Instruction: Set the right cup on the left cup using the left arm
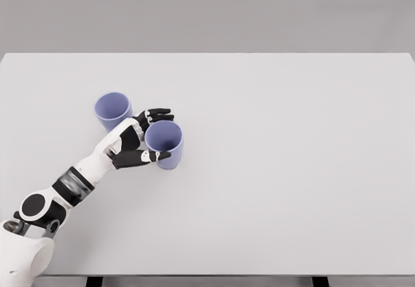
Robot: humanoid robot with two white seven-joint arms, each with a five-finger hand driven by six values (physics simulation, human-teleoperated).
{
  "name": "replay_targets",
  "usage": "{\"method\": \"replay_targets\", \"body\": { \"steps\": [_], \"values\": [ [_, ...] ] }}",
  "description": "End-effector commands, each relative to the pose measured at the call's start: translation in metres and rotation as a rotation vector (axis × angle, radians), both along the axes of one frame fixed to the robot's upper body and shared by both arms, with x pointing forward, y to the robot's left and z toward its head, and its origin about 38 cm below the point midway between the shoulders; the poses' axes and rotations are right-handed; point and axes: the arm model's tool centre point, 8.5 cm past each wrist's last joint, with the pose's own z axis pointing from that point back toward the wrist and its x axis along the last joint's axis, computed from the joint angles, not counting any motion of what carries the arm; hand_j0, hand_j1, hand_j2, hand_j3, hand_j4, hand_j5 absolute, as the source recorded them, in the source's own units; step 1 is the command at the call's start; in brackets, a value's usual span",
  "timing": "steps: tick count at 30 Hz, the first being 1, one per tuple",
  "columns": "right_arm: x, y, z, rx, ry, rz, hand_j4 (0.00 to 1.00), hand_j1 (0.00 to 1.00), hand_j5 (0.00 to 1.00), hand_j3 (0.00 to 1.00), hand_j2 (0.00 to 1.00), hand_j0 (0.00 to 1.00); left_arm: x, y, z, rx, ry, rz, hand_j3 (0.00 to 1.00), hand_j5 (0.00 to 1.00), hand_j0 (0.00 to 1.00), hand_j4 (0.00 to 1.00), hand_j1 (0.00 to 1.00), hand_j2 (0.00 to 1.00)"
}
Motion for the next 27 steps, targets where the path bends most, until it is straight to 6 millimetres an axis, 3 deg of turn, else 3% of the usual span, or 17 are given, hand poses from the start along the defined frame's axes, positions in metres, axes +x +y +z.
{"method": "replay_targets", "body": {
  "steps": [1,27],
  "values": [
    [0.0,0.0,0.0,0.0,0.001,0.0,1.0,1.0,1.0,1.0,1.0,1.0,0.0,-0.001,0.001,-0.003,0.006,-0.004,0.76,0.76,0.76,0.76,0.76,0.76],
    [0.0,0.0,0.0,0.0,0.001,0.0,1.0,1.0,1.0,1.0,1.0,1.0,0.004,0.001,0.033,-0.012,-0.074,-0.014,0.76,0.76,0.76,0.76,0.76,0.76]
  ]
}}
